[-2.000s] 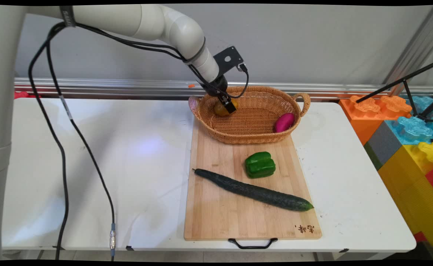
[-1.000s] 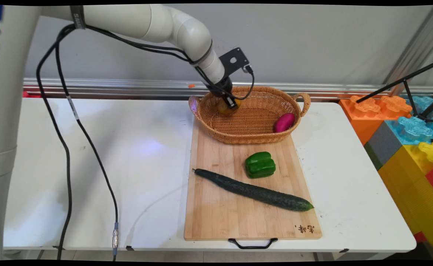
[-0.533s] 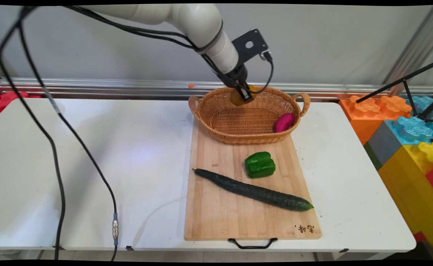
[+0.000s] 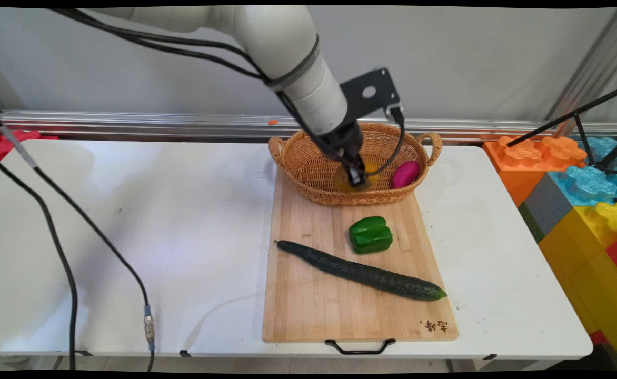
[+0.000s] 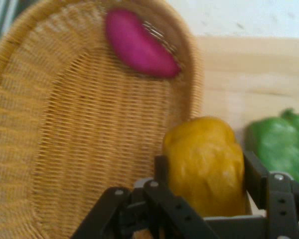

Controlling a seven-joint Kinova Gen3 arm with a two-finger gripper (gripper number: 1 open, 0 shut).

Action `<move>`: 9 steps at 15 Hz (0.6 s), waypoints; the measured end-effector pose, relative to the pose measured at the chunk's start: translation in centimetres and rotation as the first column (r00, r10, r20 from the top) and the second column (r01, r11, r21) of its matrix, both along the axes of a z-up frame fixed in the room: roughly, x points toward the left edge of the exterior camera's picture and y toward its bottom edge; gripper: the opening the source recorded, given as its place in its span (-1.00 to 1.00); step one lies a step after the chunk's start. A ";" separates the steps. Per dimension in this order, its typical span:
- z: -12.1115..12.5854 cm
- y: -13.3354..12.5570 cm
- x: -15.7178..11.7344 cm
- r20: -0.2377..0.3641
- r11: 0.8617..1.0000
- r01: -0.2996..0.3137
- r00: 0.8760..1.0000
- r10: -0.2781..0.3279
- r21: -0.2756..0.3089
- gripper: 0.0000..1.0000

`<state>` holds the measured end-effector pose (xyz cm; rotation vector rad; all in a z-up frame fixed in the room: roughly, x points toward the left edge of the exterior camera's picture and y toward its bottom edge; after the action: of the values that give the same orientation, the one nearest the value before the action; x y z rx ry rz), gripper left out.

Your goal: Place the picked object on the cutting board

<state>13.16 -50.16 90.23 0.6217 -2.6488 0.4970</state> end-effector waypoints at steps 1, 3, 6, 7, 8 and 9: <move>-0.2 0.9 0.1 0.013 1.000 0.021 1.000 -0.021 0.016 -1.00; -0.8 1.8 0.2 0.039 0.998 0.051 0.998 -0.052 0.025 -1.00; -2.7 2.3 1.4 0.090 0.996 0.076 0.993 -0.079 0.041 -1.00; -3.3 2.4 1.8 0.104 0.996 0.080 0.991 -0.084 0.046 -1.00; -4.0 2.5 2.3 0.120 0.995 0.083 0.989 -0.089 0.053 -1.00; -4.6 2.6 2.7 0.134 0.995 0.086 0.987 -0.093 0.057 -1.00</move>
<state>15.89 -47.60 85.62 0.4973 -2.8120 0.4621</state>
